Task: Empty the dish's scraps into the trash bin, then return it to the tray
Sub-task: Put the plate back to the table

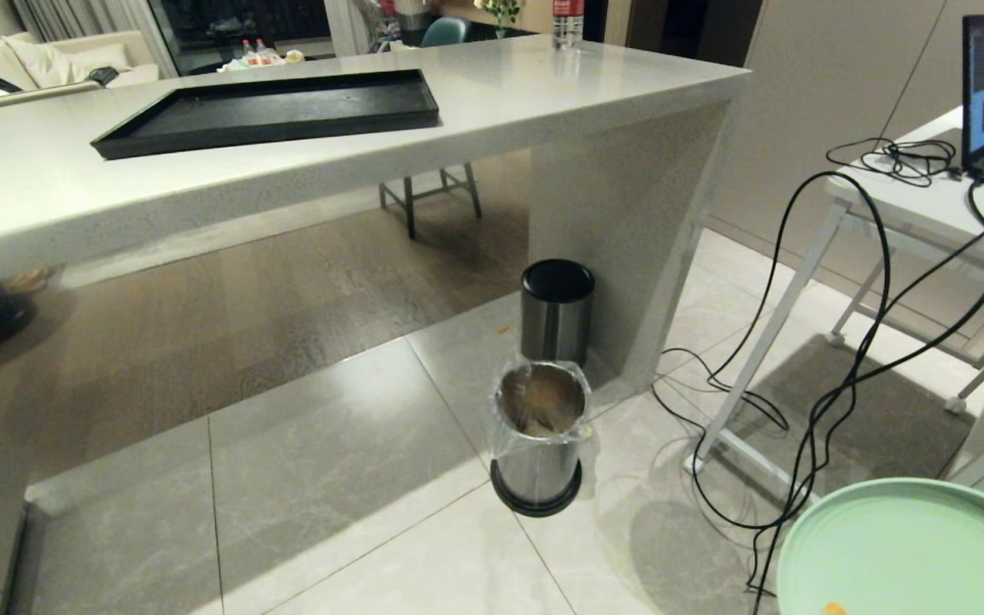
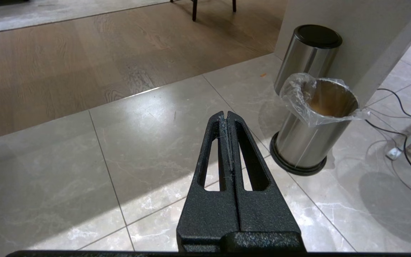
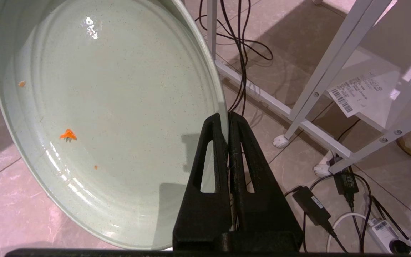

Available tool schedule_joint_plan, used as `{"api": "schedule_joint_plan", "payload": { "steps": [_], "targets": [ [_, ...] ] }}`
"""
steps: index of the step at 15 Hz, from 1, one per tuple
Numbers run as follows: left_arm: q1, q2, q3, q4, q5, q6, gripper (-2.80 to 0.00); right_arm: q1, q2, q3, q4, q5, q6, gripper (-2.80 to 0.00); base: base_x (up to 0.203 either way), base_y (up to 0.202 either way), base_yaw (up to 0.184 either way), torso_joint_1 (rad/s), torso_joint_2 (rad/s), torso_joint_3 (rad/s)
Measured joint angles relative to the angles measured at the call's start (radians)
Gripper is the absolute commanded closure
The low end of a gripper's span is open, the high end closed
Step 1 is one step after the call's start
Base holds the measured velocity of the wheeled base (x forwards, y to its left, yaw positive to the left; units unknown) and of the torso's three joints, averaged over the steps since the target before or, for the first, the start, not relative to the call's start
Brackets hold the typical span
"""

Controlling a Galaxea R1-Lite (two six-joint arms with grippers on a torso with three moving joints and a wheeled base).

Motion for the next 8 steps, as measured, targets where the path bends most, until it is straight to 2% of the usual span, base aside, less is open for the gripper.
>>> {"api": "schedule_joint_plan", "payload": {
  "steps": [8],
  "targets": [
    [0.000,0.000,0.000,0.000,0.000,0.000,0.00,0.000,0.000,0.000,0.000,0.000,0.001,0.00,0.000,0.000,0.000,0.000,0.00,0.000]
  ]
}}
